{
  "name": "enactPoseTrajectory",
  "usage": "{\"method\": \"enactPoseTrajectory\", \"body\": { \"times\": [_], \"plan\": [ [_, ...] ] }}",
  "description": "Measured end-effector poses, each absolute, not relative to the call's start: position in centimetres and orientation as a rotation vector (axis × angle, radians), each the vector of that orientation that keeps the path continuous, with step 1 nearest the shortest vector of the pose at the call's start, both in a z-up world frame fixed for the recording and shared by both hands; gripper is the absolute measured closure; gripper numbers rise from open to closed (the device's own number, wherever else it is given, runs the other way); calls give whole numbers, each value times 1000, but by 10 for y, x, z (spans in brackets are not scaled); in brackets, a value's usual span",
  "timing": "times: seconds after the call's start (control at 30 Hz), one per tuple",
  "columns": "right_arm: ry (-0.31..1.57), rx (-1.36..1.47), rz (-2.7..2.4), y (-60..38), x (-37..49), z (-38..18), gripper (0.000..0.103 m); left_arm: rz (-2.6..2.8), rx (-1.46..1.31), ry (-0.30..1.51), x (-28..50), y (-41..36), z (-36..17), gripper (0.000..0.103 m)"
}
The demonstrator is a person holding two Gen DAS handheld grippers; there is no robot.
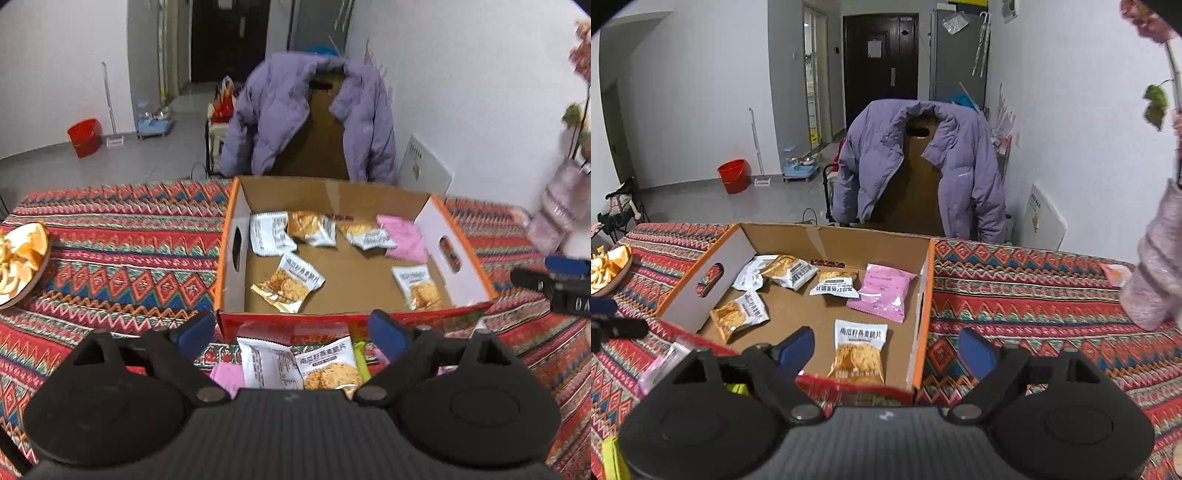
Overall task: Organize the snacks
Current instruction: 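Move both grippers back toward the snack pile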
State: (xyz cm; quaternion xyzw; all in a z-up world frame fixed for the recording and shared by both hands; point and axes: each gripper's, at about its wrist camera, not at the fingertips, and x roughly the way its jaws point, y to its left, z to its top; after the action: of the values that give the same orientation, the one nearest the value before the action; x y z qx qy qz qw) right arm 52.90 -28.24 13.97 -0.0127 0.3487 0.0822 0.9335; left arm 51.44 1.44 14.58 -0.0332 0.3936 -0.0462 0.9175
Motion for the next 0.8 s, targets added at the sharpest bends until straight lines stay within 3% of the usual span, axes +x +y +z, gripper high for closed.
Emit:
{"method": "enactPoseTrajectory", "body": {
  "times": [0.1, 0.33, 0.8],
  "plan": [
    [663, -9, 174, -288, 496, 149, 7, -100, -69, 747, 485, 17, 157, 6],
    [572, -40, 190, -287, 414, 148, 5, -134, -60, 639, 406, 15, 162, 2],
    [333, -5, 209, -283, 224, 109, 0, -153, -21, 417, 220, 19, 103, 0]
  ]
}}
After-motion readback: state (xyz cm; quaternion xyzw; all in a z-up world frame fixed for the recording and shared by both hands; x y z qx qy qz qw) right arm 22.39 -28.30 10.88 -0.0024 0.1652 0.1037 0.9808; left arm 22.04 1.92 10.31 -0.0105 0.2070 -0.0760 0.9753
